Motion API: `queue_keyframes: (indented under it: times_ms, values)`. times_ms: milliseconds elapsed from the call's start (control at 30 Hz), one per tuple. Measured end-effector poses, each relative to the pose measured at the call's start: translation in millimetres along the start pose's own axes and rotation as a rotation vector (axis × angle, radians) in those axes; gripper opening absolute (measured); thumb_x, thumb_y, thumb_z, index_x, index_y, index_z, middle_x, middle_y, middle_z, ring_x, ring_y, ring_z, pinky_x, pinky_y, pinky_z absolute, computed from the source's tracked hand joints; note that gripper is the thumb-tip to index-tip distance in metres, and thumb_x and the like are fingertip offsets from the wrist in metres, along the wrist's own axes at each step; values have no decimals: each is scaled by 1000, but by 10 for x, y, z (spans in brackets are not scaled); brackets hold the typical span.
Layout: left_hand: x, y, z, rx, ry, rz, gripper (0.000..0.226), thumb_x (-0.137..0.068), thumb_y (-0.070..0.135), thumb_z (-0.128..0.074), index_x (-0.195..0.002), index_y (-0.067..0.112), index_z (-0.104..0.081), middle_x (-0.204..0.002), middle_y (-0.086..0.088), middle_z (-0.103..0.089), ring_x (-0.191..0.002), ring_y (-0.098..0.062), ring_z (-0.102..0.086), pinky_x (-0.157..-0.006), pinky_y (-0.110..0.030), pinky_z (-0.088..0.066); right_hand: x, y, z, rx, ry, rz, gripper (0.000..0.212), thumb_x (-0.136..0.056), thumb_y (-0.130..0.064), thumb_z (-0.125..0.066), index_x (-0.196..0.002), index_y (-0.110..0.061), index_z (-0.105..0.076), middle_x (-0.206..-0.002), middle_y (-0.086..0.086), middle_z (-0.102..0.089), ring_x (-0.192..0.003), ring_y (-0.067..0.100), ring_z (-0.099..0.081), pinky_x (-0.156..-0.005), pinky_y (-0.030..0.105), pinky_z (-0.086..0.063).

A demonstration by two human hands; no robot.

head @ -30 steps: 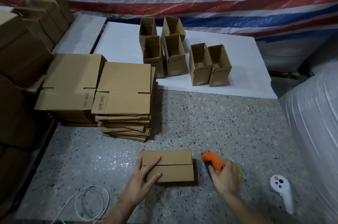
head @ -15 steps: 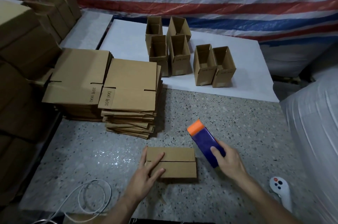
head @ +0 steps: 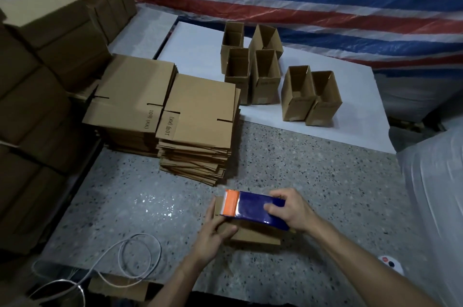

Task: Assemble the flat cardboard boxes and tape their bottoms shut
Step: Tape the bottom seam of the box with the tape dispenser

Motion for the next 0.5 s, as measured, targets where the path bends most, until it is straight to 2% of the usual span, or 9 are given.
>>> queue_keyframes:
  times_ms: [67, 100, 133, 200, 267, 367, 433, 500]
  values:
    - [-23, 51, 44, 240, 19, 106, 38, -75, 32, -69, -110, 47, -75, -163, 12, -24, -141, -5, -37, -106, -23, -38, -50, -17, 31, -36, -6, 0, 57, -74, -56, -57, -89, -3, -73, -79, 13, -73, -73, 26, -69, -67, 40, -54]
    - [-38, 71, 88, 362, 22, 163, 47, -74, 33, -66, -120, 41, -71, -160, 8, -34, -135, -10, -47, -97, -25, -44, -76, -38, 39, -38, 0, -3, 58, -73, -55, -58, -87, -1, -73, -79, 15, -73, -72, 27, -68, -64, 39, -53]
    - [-50, 85, 138, 474, 18, 221, 58, -74, 38, -64, -132, 37, -64, -155, 5, -44, -130, -13, -53, -93, -28, -45, -108, -60, 40, -33, 4, -8, 55, -74, -52, -59, -83, 0, -73, -76, 15, -72, -69, 26, -67, -61, 37, -50]
    - [-67, 112, 224, 561, -6, 292, 67, -79, 50, -63, -143, 32, -53, -148, 5, -53, -128, -11, -54, -96, -32, -42, -161, -85, 39, -20, -1, -9, 44, -77, -47, -60, -72, -4, -69, -66, 10, -67, -58, 19, -60, -57, 31, -43]
    - [-95, 146, 250, 550, -27, 319, 70, -82, 54, -68, -145, 30, -51, -149, 11, -51, -131, -9, -51, -98, -30, -41, -189, -99, 43, -26, -26, -14, 37, -78, -45, -60, -65, -11, -66, -59, 2, -61, -54, 11, -55, -56, 27, -40]
    - [-129, 162, 230, 608, -12, 341, 63, -91, 38, -68, -148, 21, -48, -152, 4, -49, -129, -12, -56, -86, -22, -50, -225, -80, 43, -54, -32, -21, 50, -74, -53, -59, -68, -4, -67, -59, 3, -63, -54, 10, -56, -53, 23, -40]
    - [-128, 165, 210, 639, -9, 325, 51, -94, 29, -66, -142, 16, -56, -154, 2, -46, -131, -16, -55, -93, -29, -51, -245, -71, 49, -47, -47, -10, 57, -72, -58, -58, -71, -1, -68, -61, 8, -64, -54, 11, -56, -53, 23, -41]
    - [-135, 155, 206, 616, 46, 290, 32, -91, 15, -68, -121, 7, -72, -155, 5, -43, -137, -17, -49, -108, -41, -46, -262, -71, 54, -38, -66, 6, 52, -72, -58, -59, -66, -8, -67, -59, 8, -62, -53, 11, -55, -54, 25, -40]
Point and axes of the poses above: each hand's wrist, its own x-axis away from the middle knuckle, its own z-axis out of the back of the hand, y = z × x, the point moved 1 cm from there along -x, towards the middle knuckle
